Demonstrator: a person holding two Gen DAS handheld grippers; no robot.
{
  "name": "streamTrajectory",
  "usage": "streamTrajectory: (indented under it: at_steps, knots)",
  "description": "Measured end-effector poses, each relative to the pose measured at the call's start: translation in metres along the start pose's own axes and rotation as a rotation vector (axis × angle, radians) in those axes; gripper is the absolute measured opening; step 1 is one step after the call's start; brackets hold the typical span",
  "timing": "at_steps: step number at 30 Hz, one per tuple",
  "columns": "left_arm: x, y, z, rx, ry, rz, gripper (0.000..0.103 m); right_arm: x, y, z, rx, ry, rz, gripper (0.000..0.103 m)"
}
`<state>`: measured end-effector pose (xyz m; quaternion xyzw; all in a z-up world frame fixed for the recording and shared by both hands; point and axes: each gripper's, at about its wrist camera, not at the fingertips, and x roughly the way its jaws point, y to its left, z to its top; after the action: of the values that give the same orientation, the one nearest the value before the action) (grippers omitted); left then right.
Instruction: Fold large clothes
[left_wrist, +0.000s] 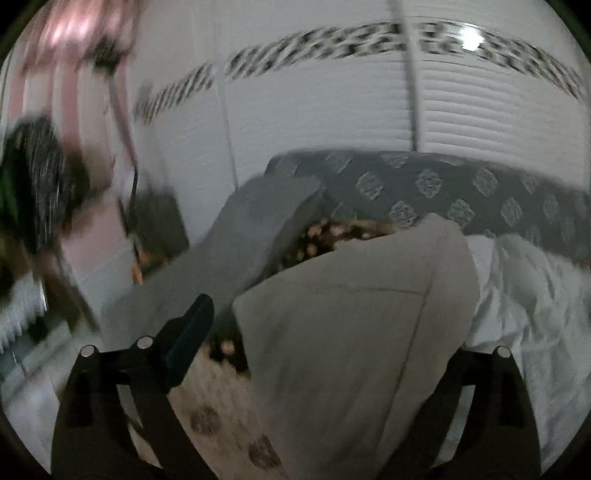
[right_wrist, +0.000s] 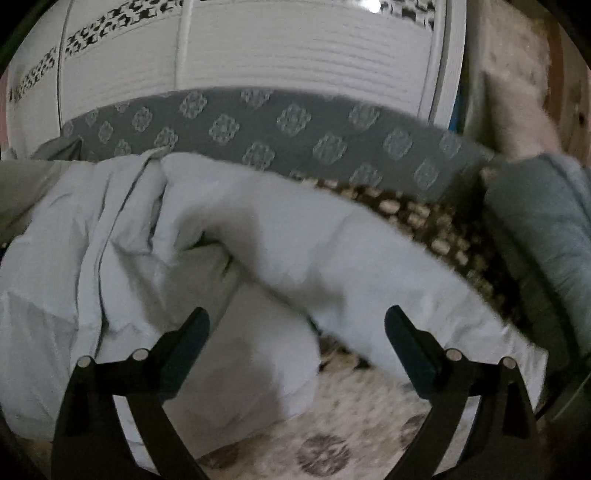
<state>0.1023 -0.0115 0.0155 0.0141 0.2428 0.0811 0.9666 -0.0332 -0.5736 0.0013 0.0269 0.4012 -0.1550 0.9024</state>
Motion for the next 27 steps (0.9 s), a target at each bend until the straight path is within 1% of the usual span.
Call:
streamTrajectory:
  at_steps: [1,3,4,5,6,7,9,11,12,14,16,18,19,21,22,23,25,26,27]
  knots:
    - [0.009,0.013,0.0,-0.062,0.05,0.008,0.093,0.0,-0.002,-0.001,0.01,0.009,0.012,0.096]
    - [0.02,0.037,-0.005,-0.118,0.103,0.054,0.093,-0.003,-0.006,-0.004,0.017,0.007,0.012,0.096]
    - [0.031,0.052,-0.01,-0.127,0.134,0.106,0.094,-0.006,-0.01,-0.004,0.021,-0.002,0.008,0.096]
    - [0.039,0.065,-0.017,-0.117,0.155,0.147,0.095,-0.009,-0.015,-0.003,0.032,-0.011,0.002,0.096]
    - [0.051,0.076,-0.025,-0.103,0.196,0.197,0.096,-0.012,-0.018,-0.003,0.043,-0.016,-0.001,0.096]
    - [0.062,0.084,-0.029,-0.108,0.232,0.215,0.098,-0.015,-0.022,-0.003,0.067,-0.022,-0.006,0.096]
    - [0.076,0.102,-0.041,-0.151,0.308,0.224,0.1,-0.02,-0.032,-0.002,0.111,-0.023,-0.004,0.096]
    - [0.084,0.111,-0.045,-0.152,0.357,0.22,0.1,-0.022,-0.04,-0.001,0.146,-0.021,0.003,0.096]
    - [0.093,0.108,-0.045,-0.144,0.376,0.217,0.1,-0.023,-0.045,-0.002,0.164,-0.02,0.003,0.096]
    - [0.099,0.109,-0.047,-0.144,0.399,0.19,0.1,-0.021,-0.05,-0.003,0.182,-0.014,0.006,0.096]
    - [0.105,0.11,-0.041,-0.185,0.402,0.146,0.1,-0.018,-0.054,-0.005,0.197,-0.004,0.009,0.096]
    - [0.113,0.113,-0.037,-0.267,0.403,0.072,0.1,-0.017,-0.055,-0.005,0.202,-0.003,0.007,0.096]
    - [0.11,0.12,-0.035,-0.328,0.407,0.025,0.1,-0.017,-0.055,-0.005,0.203,-0.001,0.009,0.096]
    - [0.102,0.131,-0.031,-0.419,0.412,-0.053,0.1,-0.016,-0.056,-0.005,0.203,-0.001,0.014,0.096]
    - [0.101,0.13,-0.032,-0.435,0.417,-0.079,0.1,-0.016,-0.056,-0.005,0.203,0.001,0.018,0.096]
    - [0.102,0.129,-0.032,-0.444,0.438,-0.113,0.1,-0.015,-0.056,-0.005,0.203,0.002,0.024,0.096]
    - [0.107,0.126,-0.04,-0.447,0.507,-0.179,0.1,-0.013,-0.056,-0.006,0.206,0.005,0.04,0.096]
    - [0.11,0.125,-0.046,-0.457,0.548,-0.226,0.1,-0.012,-0.055,-0.006,0.205,0.007,0.042,0.096]
    - [0.111,0.126,-0.051,-0.469,0.573,-0.258,0.1,-0.011,-0.054,-0.007,0.2,0.012,0.046,0.096]
